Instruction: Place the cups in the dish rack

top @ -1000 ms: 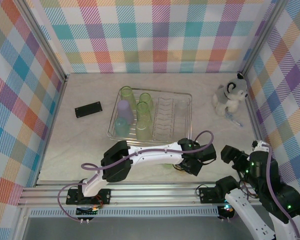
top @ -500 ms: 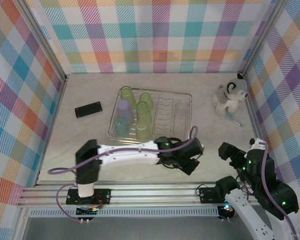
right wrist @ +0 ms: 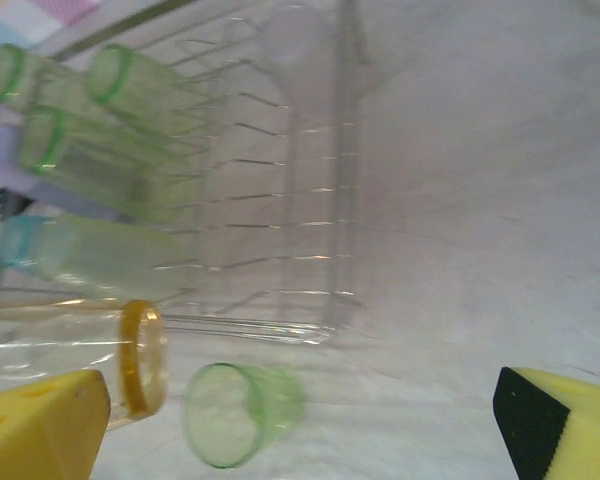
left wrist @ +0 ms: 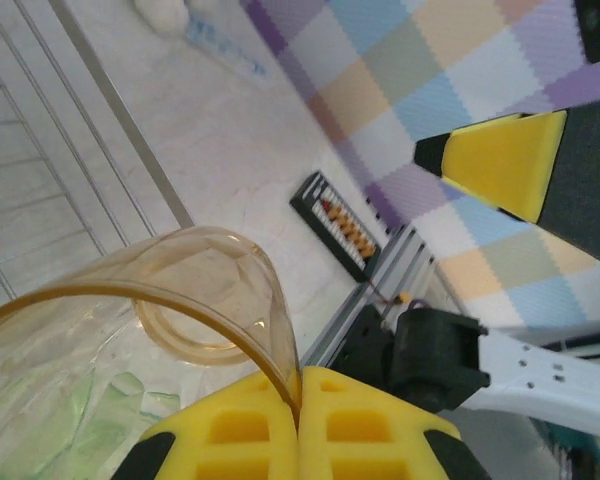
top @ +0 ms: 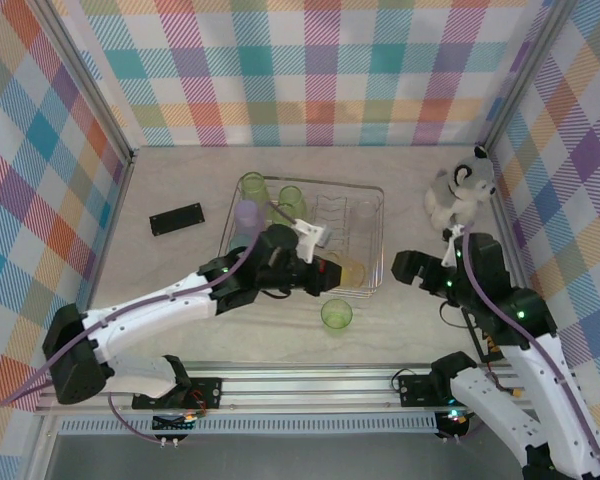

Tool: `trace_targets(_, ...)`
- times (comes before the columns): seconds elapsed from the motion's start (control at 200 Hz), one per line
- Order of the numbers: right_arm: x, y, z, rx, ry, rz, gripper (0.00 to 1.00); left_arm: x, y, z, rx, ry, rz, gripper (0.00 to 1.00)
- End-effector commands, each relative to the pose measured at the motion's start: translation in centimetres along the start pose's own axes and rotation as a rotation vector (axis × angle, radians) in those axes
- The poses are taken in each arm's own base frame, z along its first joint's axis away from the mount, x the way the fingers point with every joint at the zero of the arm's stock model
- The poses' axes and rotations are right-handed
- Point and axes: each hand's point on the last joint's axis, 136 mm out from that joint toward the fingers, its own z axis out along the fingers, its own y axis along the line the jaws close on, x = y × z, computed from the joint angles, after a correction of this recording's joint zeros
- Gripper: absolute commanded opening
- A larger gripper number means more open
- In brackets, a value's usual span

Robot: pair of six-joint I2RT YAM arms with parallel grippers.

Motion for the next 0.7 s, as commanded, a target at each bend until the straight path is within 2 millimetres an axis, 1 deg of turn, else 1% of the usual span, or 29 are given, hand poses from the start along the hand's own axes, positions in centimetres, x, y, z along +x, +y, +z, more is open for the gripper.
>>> trace_targets(0.0, -3.0, 6.5, -1.0, -0.297, -0.055, -0.053, 0.99, -4.4, -3.5, -3.7, 0.188, -0.183, -0.024, 0.00)
trace_targets(0.065, -3.5, 8.6, -0.7, -0.397, -0.031, -0.049, 0.99, -5.6, -3.7, -5.1, 0.226, -0.234, -0.046, 0.00)
trace_targets(0.15, -3.9, 10.7, 0.4, -0.497, 0.013, -0.025, 0.99, -6.7, -4.2, -6.5, 0.282, -0.288, -0.064, 0.00)
trace_targets(0.26, -4.2, 12.3, 1.6, -0.585, 0.058, 0.014, 0.99, -7.8, -4.5, -7.8, 0.331, -0.340, -0.090, 0.00)
trace_targets(0.395, -4.7, 14.3, 2.6, -0.690, 0.114, 0.044, 0.99, -8.6, -4.8, -8.3, 0.375, -0.369, -0.114, 0.00)
trace_targets(0.505, -5.1, 16.0, 2.6, -0.784, 0.150, 0.055, 0.99, -9.1, -5.0, -8.3, 0.407, -0.375, -0.128, 0.00)
trace_targets(0.58, -5.4, 16.6, 2.7, -0.814, 0.171, 0.063, 1.00, -9.2, -5.2, -8.2, 0.421, -0.376, -0.135, 0.00)
trace_targets(0.695, -5.2, 16.9, 2.9, -0.829, 0.206, 0.068, 0.98, -9.6, -5.3, -8.3, 0.436, -0.394, -0.145, 0.00)
